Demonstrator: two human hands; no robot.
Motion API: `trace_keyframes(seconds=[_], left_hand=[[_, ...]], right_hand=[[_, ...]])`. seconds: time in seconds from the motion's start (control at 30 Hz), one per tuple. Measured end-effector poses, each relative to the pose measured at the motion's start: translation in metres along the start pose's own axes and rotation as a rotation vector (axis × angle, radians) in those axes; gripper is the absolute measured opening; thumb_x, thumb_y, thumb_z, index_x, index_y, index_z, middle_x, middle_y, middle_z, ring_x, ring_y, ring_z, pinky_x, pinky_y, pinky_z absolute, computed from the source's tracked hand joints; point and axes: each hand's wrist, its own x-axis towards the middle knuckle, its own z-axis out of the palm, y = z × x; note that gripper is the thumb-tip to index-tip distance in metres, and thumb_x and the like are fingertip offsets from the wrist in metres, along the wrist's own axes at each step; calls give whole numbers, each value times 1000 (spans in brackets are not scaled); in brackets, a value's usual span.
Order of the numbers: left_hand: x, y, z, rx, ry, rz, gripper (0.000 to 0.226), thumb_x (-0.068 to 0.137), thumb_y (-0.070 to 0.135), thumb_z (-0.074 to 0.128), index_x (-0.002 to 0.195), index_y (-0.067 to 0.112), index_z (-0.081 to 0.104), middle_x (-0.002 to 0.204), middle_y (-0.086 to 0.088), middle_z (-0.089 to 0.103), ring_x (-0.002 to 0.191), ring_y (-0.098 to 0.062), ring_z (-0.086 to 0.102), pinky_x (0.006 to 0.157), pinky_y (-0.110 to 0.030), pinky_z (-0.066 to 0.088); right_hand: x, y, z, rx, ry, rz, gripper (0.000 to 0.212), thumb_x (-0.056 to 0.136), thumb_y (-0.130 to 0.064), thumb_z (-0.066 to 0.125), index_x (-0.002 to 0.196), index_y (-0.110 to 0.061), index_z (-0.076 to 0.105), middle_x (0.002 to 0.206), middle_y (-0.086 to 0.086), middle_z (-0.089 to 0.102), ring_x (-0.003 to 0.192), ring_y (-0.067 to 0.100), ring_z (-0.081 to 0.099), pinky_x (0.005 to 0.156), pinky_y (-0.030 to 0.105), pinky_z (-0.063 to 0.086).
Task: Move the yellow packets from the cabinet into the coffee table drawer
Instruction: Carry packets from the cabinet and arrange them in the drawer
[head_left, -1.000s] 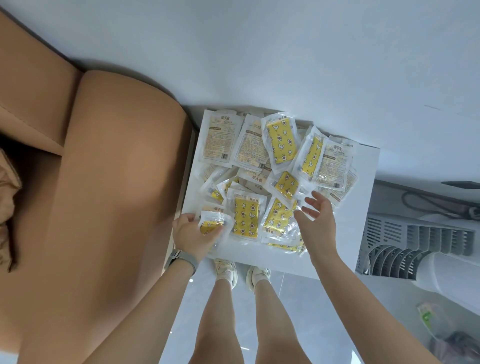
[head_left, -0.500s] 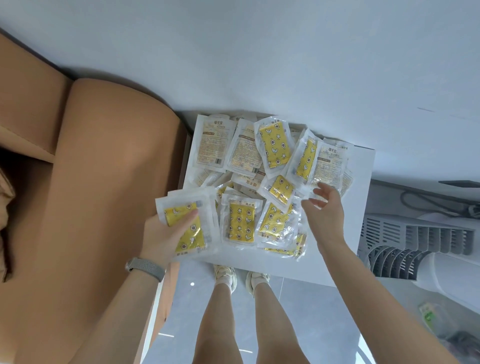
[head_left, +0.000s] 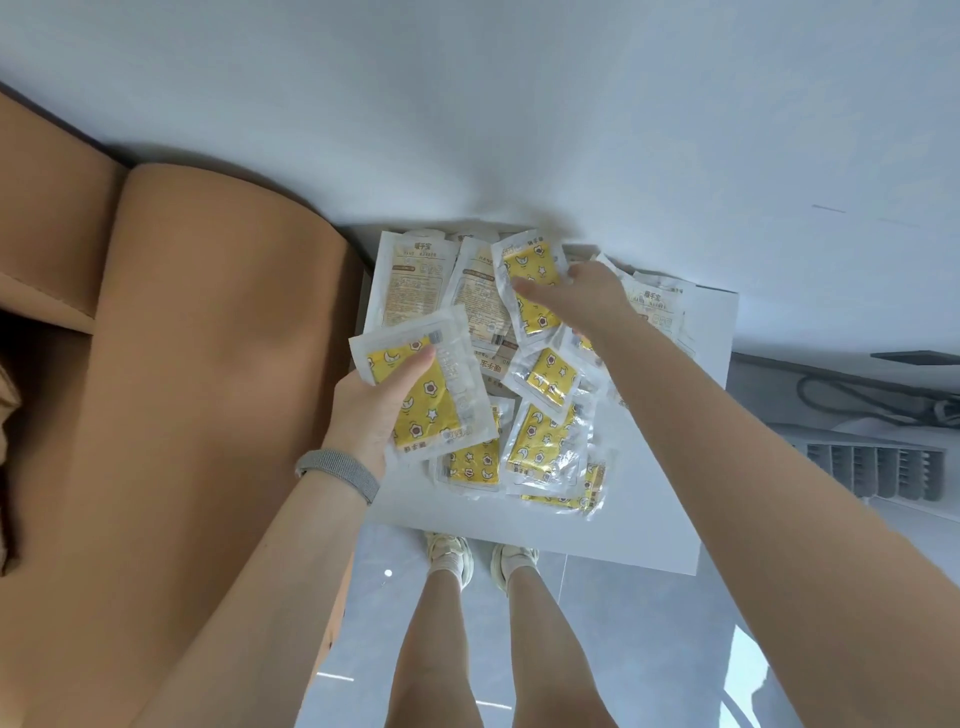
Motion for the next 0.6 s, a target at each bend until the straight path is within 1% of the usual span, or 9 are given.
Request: trace_keyframes(seconds=[0.07, 0.1, 0.17, 0.23, 0.3, 0.37, 0.4, 0.5, 0.6], left_hand=[[-3, -4, 0, -4, -12, -3, 36, 78, 31, 79, 111, 20, 71, 99, -2, 76, 91, -21, 73, 76, -41, 60], [-5, -6, -1, -5, -13, -7, 35, 78, 30, 79, 111, 21, 71, 98, -2, 76, 91, -21, 73, 75, -40, 60], [-7, -10, -4, -2, -9, -15, 33, 78, 29, 79, 109, 20, 71, 97, -2, 76, 90, -21, 73, 74, -39, 60], [-9, -13, -8, 10, 0, -27, 31, 78, 29, 79, 107, 19, 72, 96, -3, 76, 89, -23, 73, 72, -39, 60], [-9, -16, -14, 19, 16, -33, 30, 78, 30, 79, 105, 20, 72, 95, -3, 76, 88, -23, 74, 70, -38, 60], [-8, -17, -18, 20, 29, -43, 28, 77, 31, 79, 102, 21, 73, 94, -3, 76, 86, -23, 74, 67, -37, 60], [-8, -17, -20, 18, 36, -47, 25, 77, 31, 79, 100, 21, 73, 92, -3, 77, 84, -22, 74, 66, -36, 59], [-7, -17, -24, 16, 49, -58, 20, 77, 31, 79, 94, 22, 73, 90, -3, 77, 80, -21, 74, 64, -35, 59], [-6, -17, -25, 28, 51, -60, 23, 77, 31, 80, 97, 21, 73, 90, -3, 77, 82, -22, 74, 66, -36, 59]], right_hand=[[8, 0, 7, -122, -11, -6, 49, 80, -55, 71, 67, -14, 46, 64, 2, 46, 56, 13, 45, 53, 24, 38], [12, 2, 12, -165, -10, -12, 54, 79, -55, 72, 63, -16, 38, 61, 0, 39, 52, 13, 38, 50, 24, 32], [15, 7, 18, -234, 25, -34, 56, 76, -56, 74, 60, -16, 37, 66, 1, 42, 51, 12, 39, 48, 23, 32], [16, 8, 21, -261, 76, -44, 52, 73, -59, 75, 67, -16, 46, 88, 6, 49, 56, 13, 50, 53, 26, 40], [14, 9, 22, -287, 79, -46, 57, 72, -62, 74, 95, -13, 57, 112, 7, 46, 80, 17, 59, 66, 30, 47], [12, 10, 21, -326, 96, -28, 78, 74, -60, 72, 127, -9, 49, 128, 10, 42, 106, 22, 56, 77, 31, 46], [10, 10, 21, -335, 120, -31, 82, 74, -59, 72, 133, -9, 45, 131, 10, 40, 111, 23, 55, 79, 31, 46], [7, 9, 19, -322, 177, -41, 83, 68, -59, 77, 132, -14, 47, 131, 8, 42, 119, 25, 49, 91, 36, 47], [2, 8, 18, -375, 191, -38, 77, 63, -61, 80, 123, -23, 52, 124, 0, 55, 125, 26, 44, 101, 42, 36]])
